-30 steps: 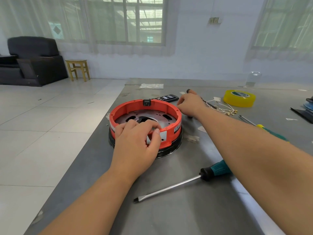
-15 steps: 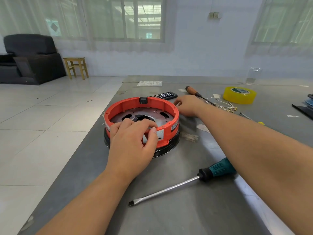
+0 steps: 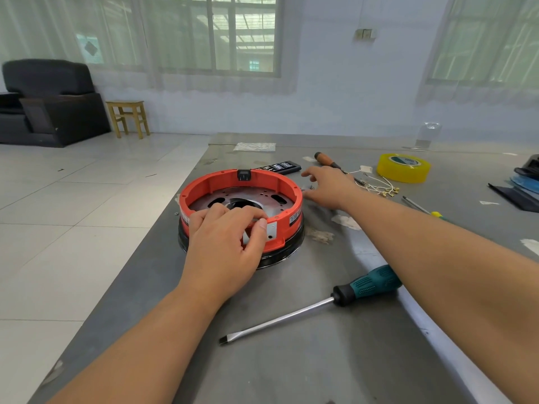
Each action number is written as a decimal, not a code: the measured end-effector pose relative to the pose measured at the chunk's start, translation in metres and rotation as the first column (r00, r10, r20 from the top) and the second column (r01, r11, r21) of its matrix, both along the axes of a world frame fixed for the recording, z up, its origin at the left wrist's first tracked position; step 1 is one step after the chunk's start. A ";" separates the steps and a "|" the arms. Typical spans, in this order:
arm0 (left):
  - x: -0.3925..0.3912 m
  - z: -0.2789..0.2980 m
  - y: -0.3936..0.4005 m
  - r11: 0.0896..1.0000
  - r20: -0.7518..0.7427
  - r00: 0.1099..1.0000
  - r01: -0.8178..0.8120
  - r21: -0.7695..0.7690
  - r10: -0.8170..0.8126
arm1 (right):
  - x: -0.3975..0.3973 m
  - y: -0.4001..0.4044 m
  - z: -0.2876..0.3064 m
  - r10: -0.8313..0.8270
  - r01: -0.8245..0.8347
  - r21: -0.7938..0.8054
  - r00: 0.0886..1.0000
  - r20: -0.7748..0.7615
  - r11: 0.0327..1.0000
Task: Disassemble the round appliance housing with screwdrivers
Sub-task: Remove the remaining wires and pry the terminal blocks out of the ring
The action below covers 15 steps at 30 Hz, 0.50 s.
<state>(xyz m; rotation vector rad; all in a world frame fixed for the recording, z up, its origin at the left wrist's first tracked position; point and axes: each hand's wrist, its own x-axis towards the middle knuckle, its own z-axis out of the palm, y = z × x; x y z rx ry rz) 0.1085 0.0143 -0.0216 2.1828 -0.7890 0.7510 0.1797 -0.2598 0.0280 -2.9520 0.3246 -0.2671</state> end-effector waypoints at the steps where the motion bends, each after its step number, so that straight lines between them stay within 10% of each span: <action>1: 0.000 0.000 0.001 1.000 -0.014 1.000 0.005 0.010 -0.005 | -0.006 0.002 0.001 0.021 -0.022 0.036 0.999 0.042 0.999; 15: 0.006 0.005 0.022 0.986 -0.044 0.998 -0.042 -0.164 0.035 | -0.120 0.039 0.003 0.376 -0.384 0.084 0.922 0.097 0.920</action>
